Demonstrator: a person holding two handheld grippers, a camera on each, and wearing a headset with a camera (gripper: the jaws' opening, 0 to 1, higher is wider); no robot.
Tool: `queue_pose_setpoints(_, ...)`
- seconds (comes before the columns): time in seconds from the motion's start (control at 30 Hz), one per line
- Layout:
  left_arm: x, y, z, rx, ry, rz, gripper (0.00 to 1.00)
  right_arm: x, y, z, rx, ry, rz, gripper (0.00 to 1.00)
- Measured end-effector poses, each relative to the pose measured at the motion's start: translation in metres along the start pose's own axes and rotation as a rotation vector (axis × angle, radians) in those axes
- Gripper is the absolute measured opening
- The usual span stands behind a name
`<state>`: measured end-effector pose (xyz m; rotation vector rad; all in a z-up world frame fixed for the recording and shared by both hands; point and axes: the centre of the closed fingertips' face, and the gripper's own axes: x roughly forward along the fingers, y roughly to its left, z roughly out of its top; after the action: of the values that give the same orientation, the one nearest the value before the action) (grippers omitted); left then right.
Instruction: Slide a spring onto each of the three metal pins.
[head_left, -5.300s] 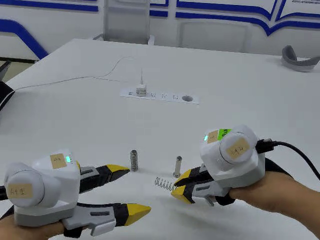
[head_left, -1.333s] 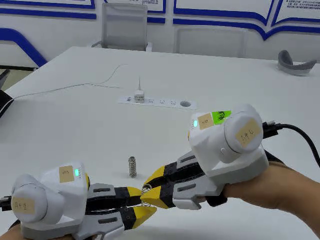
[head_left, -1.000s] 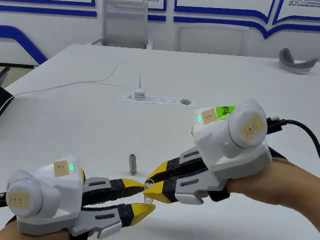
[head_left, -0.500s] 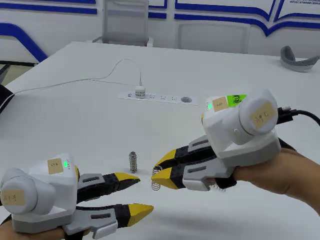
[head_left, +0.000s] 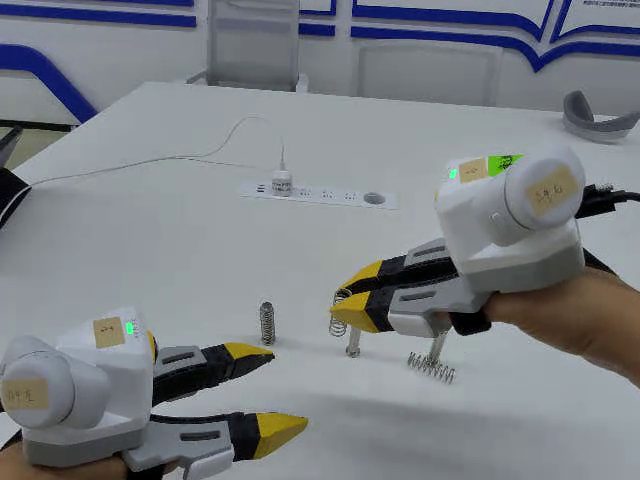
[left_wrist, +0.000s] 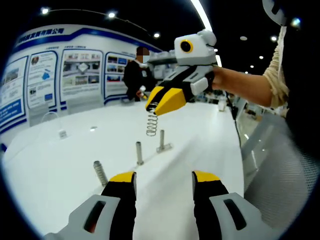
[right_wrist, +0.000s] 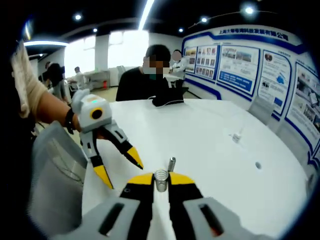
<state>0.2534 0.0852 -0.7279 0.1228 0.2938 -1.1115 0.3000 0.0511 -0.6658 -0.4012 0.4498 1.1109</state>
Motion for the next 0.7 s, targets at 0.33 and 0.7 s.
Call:
queue_pose_setpoints(0.33, 0.0, -0.001, 0.0, -0.004, 0.0, -0.001, 0.47, 0.0, -0.025, -0.005, 0.034, 0.007, -0.064, 0.12)
queue_pose_setpoints(0.7, -0.001, -0.002, -0.001, -0.01, 0.004, -0.002, 0.48, 0.012, -0.045, -0.021, 0.09, 0.025, -0.108, 0.12)
